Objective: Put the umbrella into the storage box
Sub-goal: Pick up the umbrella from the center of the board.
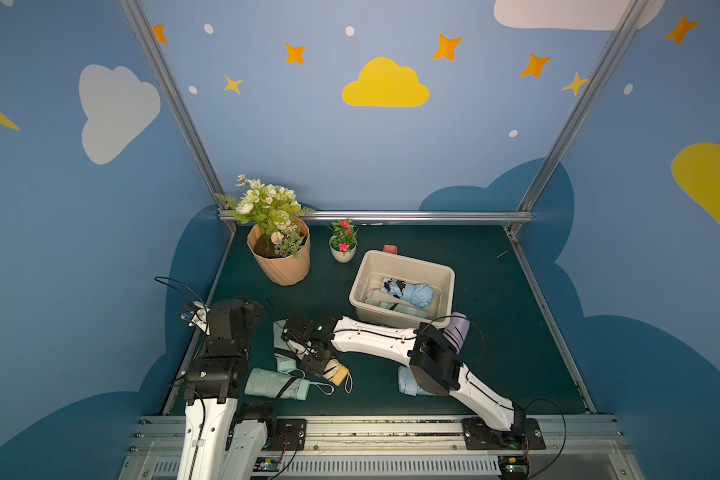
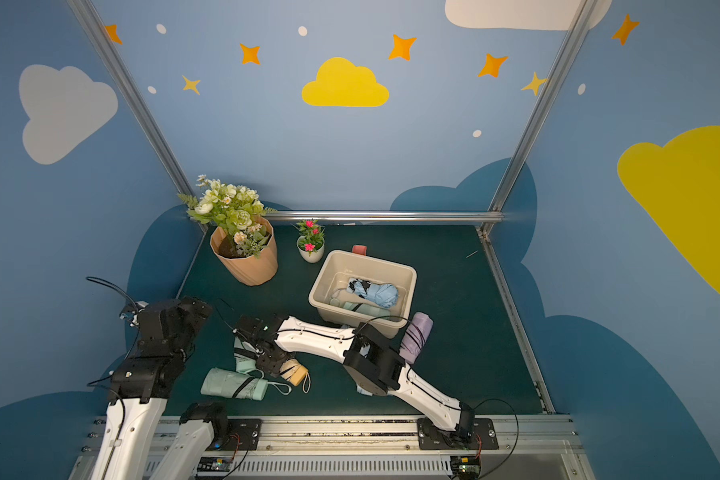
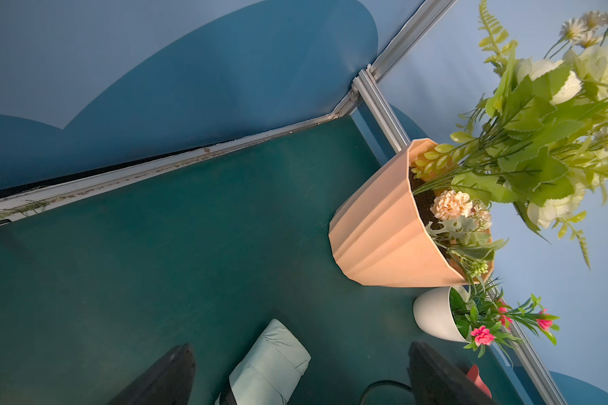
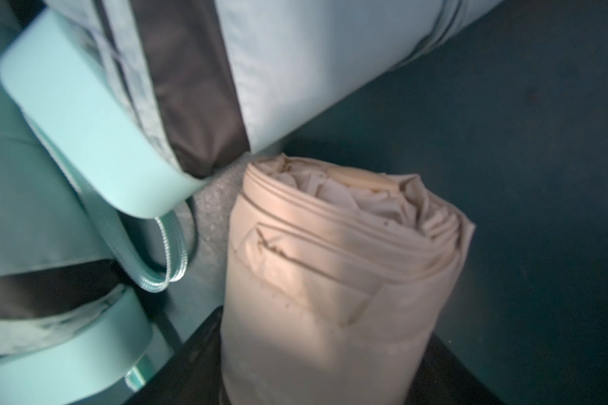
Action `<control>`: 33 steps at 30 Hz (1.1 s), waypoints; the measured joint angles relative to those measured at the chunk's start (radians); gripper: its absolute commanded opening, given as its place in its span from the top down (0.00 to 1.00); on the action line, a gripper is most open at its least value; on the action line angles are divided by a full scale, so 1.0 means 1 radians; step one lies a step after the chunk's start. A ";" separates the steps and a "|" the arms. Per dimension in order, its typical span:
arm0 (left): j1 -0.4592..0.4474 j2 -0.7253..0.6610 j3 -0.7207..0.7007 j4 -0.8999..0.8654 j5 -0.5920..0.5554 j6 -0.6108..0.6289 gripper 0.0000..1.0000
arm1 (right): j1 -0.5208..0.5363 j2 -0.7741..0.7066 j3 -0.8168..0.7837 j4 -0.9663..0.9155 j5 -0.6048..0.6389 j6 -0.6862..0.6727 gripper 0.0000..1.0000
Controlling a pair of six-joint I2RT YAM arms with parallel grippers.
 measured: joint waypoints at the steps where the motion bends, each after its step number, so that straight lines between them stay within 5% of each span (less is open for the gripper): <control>1: 0.000 0.000 0.000 0.000 0.000 0.003 0.00 | 0.002 0.000 0.000 0.000 0.001 0.000 0.32; 8: 0.002 0.006 0.000 0.006 -0.001 0.012 0.00 | 0.011 0.000 -0.002 0.000 0.019 -0.008 0.40; 19: 0.003 -0.019 0.000 0.003 -0.058 0.022 0.01 | 0.015 -0.001 0.000 -0.008 0.027 -0.027 0.73; 33: 0.003 -0.068 0.015 -0.045 -0.159 -0.001 0.02 | 0.021 -0.158 -0.113 -0.049 0.037 -0.030 0.91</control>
